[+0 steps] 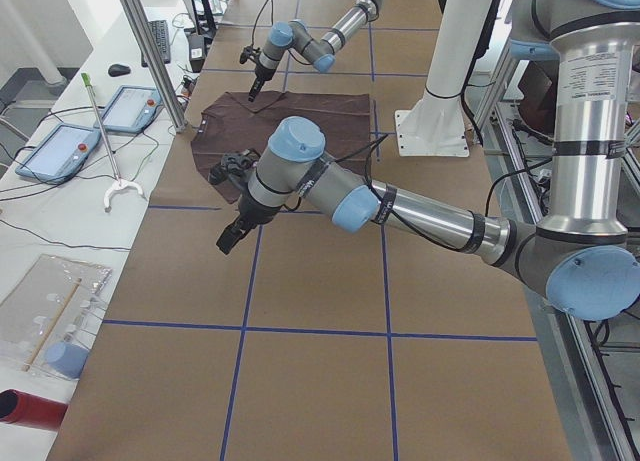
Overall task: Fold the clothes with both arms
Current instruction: 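Fold the sleeve inward onto the shirt body with the right gripper, release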
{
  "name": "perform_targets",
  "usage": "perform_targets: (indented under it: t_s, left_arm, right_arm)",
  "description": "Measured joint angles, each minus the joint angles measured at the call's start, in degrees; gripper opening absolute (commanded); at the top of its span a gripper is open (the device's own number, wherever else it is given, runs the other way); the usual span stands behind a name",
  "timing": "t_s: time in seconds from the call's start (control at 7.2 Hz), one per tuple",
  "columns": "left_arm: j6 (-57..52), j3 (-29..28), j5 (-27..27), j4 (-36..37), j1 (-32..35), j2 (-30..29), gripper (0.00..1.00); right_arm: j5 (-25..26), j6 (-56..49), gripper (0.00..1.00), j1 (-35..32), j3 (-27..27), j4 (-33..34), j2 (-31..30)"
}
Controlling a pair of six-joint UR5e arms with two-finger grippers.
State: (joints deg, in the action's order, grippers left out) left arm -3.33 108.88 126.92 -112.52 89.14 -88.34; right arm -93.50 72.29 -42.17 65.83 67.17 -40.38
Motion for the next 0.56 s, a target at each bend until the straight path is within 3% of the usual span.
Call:
perform_targets:
  t_s: [0.28, 0.56]
  left_arm:
    - [4.7, 0.1, 1.4, -6.2, -2.7, -1.0, 1.00]
    - [17.1, -1.2, 1.2, -9.0, -12.1, -7.5, 1.00]
  right_arm:
    - [-10.7, -8.8, 1.00, -6.8, 4.5, 4.0, -2.1]
    - [-21.5, -21.0, 1.00, -15.5, 14.4, 7.8, -10.1]
